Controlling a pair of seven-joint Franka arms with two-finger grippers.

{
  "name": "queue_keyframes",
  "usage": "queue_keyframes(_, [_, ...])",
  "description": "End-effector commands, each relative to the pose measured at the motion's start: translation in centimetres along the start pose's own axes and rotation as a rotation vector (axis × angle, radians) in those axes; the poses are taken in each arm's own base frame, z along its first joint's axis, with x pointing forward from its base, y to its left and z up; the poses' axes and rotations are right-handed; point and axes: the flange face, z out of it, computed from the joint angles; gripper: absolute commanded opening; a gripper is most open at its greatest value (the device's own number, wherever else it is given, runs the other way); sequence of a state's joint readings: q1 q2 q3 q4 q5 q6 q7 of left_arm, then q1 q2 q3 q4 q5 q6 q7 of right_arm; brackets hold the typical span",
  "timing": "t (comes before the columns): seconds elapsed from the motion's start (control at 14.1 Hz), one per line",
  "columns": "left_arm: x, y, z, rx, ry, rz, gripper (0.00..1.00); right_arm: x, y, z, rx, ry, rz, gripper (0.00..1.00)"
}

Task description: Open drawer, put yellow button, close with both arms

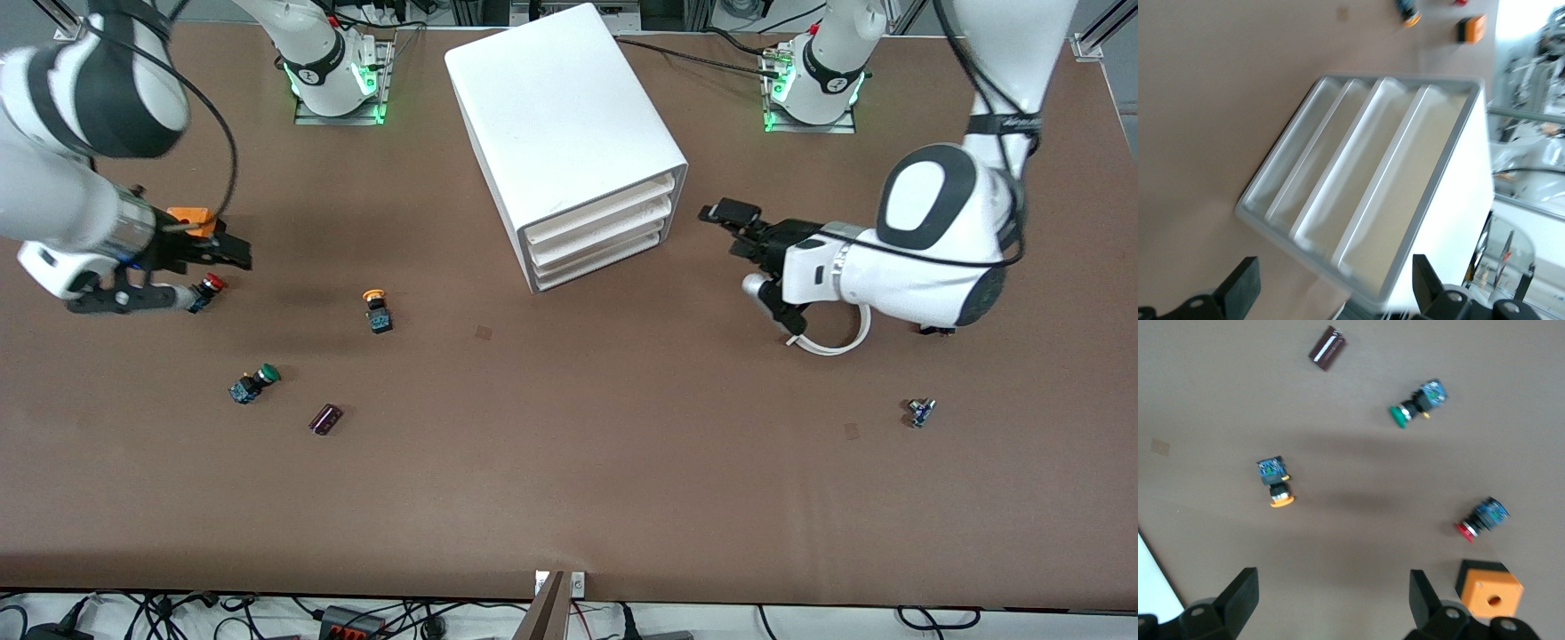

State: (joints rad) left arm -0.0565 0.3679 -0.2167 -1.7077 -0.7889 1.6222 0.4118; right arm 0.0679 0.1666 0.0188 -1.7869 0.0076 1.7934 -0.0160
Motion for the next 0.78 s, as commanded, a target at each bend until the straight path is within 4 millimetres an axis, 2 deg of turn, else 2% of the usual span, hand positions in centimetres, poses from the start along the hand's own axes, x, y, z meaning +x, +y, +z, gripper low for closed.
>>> queue_keyframes(0.0, [-0.7,-1.7,3.8,-0.151,0.128,0.083,1.00,1.8,-1.7,3.2,0.017,-0.007,-0.019,1.00])
queue_keyframes(0.28, [-3.0,-5.0,8.5,-0.264,0.137,0.082,1.00,3.6,-5.2,7.8,0.008,-0.027,-0.080,1.00])
queue_keyframes(0.43, [-3.6,-5.1,10.7,-0.316,0.131,0.076,1.00,4.2,-7.2,10.5,0.003,-0.051,-0.107,1.00])
queue_keyframes(0.5, [-3.9,-5.0,11.5,-0.328,0.123,0.067,1.00,4.5,-7.5,12.0,0.002,-0.066,-0.108,1.00])
queue_keyframes(0.57, [-4.3,-4.9,12.5,-0.341,0.104,0.062,0.97,4.7,-7.5,13.0,0.001,-0.071,-0.106,1.00])
queue_keyframes(0.71, [-4.8,-5.0,13.4,-0.346,0.090,0.068,0.88,4.9,-8.0,14.8,-0.001,-0.079,-0.113,1.00])
